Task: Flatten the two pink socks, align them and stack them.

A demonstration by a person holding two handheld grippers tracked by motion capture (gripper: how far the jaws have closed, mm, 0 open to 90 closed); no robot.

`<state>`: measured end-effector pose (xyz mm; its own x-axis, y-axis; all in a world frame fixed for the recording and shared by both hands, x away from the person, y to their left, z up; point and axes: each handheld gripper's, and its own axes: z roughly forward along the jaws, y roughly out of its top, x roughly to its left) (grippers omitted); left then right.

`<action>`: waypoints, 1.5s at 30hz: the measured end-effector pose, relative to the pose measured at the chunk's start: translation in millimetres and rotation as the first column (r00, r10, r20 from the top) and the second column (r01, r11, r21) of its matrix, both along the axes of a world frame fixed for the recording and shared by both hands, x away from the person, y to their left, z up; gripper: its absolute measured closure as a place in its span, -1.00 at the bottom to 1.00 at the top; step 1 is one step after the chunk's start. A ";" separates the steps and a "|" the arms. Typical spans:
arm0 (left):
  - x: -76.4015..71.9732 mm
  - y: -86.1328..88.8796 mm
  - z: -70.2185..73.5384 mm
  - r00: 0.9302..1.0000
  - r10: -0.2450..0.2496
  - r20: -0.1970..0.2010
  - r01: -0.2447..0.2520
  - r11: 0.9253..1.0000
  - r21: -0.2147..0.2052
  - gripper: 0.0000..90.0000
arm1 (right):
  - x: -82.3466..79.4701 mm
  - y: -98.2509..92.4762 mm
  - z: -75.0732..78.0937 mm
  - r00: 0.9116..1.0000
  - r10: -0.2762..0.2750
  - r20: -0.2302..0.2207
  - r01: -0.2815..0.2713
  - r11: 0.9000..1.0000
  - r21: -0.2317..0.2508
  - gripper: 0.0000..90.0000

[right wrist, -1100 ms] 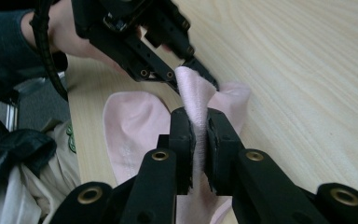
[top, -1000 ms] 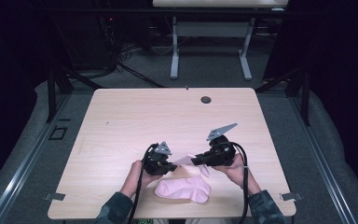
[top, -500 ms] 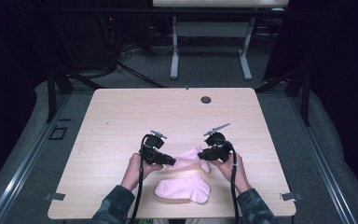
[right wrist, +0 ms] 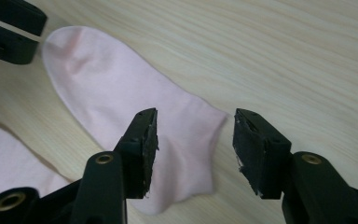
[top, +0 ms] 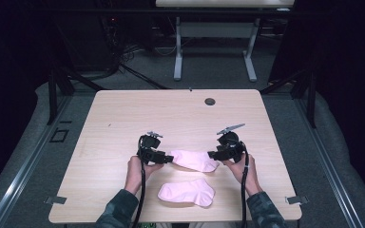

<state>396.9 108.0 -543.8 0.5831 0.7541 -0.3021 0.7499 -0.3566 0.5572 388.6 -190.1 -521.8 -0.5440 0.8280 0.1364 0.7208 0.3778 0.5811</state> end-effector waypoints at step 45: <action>-3.3 -17.8 13.1 0.992 -0.121 0.039 0.113 0.980 0.165 0.98 | -17.3 16.6 -12.2 0.997 0.071 -0.042 -0.074 0.994 -0.082 0.87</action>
